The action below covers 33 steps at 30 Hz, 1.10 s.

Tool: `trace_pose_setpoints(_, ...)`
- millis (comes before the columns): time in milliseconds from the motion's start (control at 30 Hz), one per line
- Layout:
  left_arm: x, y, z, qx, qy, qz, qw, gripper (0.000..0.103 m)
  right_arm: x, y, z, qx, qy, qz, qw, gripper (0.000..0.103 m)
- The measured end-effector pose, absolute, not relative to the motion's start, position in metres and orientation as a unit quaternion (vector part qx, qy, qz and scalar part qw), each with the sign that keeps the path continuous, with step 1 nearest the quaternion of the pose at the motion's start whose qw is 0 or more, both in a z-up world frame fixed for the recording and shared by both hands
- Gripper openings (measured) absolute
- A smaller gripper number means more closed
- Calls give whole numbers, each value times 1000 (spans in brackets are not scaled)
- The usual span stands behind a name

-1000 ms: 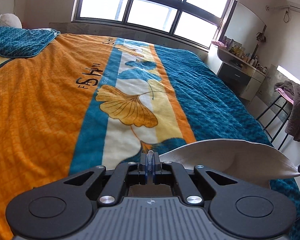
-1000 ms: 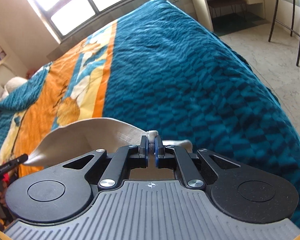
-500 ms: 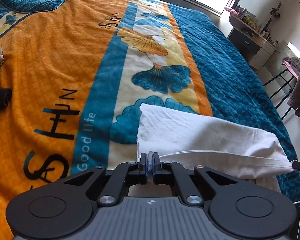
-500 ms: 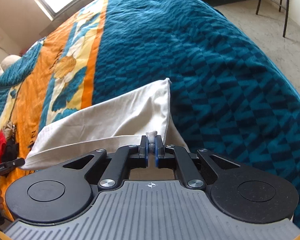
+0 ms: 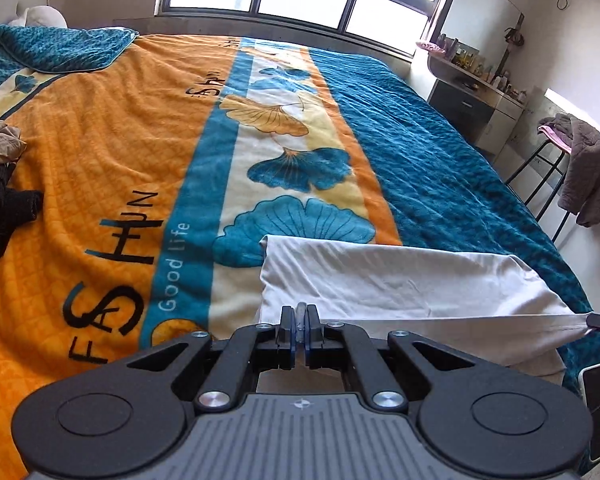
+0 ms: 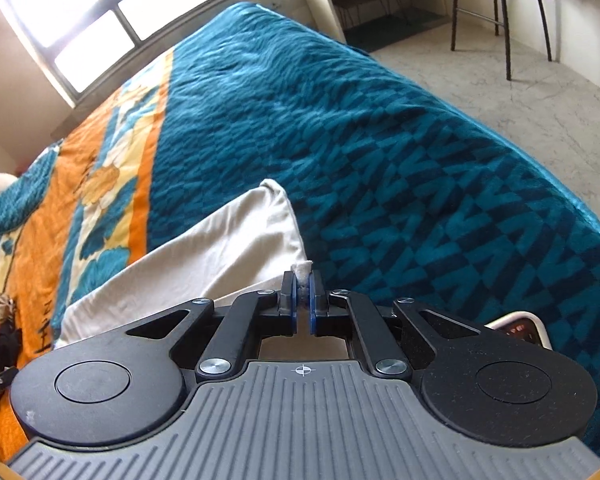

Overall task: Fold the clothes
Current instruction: 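Carry the lifted edge over the sweatshirt toward the collar with both tools, then open both tools to release the folded edge onto the sweatshirt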

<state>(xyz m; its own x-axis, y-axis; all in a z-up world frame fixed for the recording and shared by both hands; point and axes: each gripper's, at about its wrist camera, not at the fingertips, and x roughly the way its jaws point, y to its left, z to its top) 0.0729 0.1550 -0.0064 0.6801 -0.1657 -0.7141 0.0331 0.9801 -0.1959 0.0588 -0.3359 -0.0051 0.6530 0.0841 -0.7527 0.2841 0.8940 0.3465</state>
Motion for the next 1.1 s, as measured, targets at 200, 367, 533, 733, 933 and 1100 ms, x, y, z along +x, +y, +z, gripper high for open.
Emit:
trace_pose_setpoints(200,70,148,-54,-34,464,-20,885,3,47,-335,-31,195,453,-73,867,5)
trace_pose_setpoints(367,54,142,-58,2,451,68,890,26,35,-301,-36,109,464,-95,874,23)
trace_pose_setpoints(533,27,115,-27,15,388,66,919,31,5,-254,-6,74,397,-70,912,49)
trace_pose_setpoints(733,30,58,-32,8,452,-81,888,37,18,-196,-34,116,495,88,856,46)
trace_pose_setpoints(933,33,44,-28,-111,540,-230,802,40,26,-186,-18,151,504,132,840,44)
trace_pose_setpoints(1100,15,58,13,-142,513,-271,802,44,-1,-189,38,177,466,171,850,44)
